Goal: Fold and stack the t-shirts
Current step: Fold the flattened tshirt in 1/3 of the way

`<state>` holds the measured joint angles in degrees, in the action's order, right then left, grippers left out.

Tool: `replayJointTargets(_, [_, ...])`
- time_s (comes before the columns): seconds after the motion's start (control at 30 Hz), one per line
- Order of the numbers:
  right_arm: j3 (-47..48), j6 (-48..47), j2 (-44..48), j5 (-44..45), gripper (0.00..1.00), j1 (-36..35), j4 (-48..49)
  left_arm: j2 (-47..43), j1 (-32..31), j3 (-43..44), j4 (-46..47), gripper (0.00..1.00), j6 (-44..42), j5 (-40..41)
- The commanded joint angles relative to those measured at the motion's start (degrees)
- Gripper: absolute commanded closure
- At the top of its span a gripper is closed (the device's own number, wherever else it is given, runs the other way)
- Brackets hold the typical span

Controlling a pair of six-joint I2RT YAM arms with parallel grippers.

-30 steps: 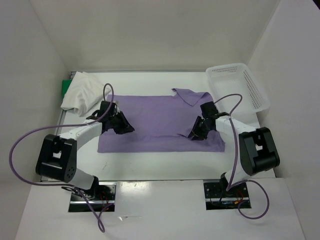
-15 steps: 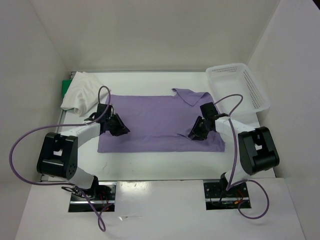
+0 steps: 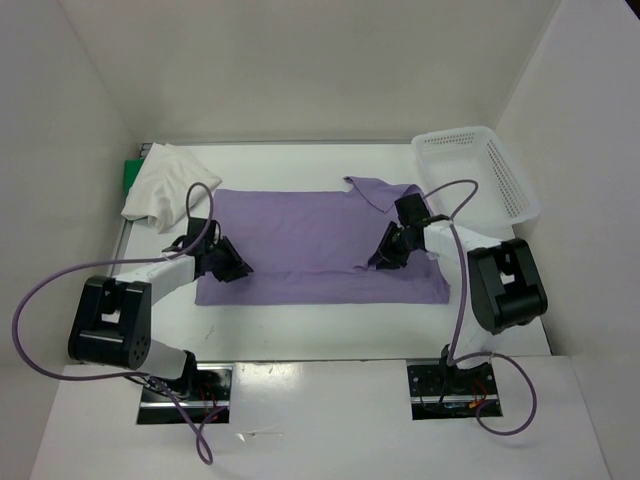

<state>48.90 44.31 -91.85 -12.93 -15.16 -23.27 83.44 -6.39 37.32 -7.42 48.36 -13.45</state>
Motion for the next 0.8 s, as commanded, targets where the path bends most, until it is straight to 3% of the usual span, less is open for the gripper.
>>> replayJointTargets(0.0, [8.5,0.3,-5.5,-1.6,0.65,-0.7,3.8,-3.0,0.3,-0.6,0.7,0.70,1.1,1.1])
replayJointTargets(0.2, [28.7,1.4,-18.7,-7.5,0.65,-0.7,5.1,-3.6,2.0,3.6,-0.8,0.70,0.5,1.1])
replayJointTargets(0.33, [30.5,-2.3,-13.9,-3.4,0.62,-0.7,1.9,-4.2,5.0,7.7,-1.4,0.70,0.5,1.1])
replayJointTargets(0.47, [23.2,-4.6,-4.6,3.5,0.62,-0.7,-1.7,-4.2,5.7,9.3,-1.4,0.70,0.5,0.6])
replayJointTargets(0.63, [7.7,-2.7,5.4,8.3,0.92,-0.7,-3.0,-4.2,5.7,6.9,-0.8,0.70,0.5,-0.1])
replayJointTargets(0.7, [1.7,-0.8,7.2,7.2,1.00,-0.7,-1.2,-4.2,5.7,5.7,-0.2,0.70,0.5,-0.7])
replayJointTargets(0.77, [-0.1,-0.8,6.2,4.8,1.00,-0.7,-0.6,-4.2,5.7,4.2,-0.2,0.70,0.5,-0.7])
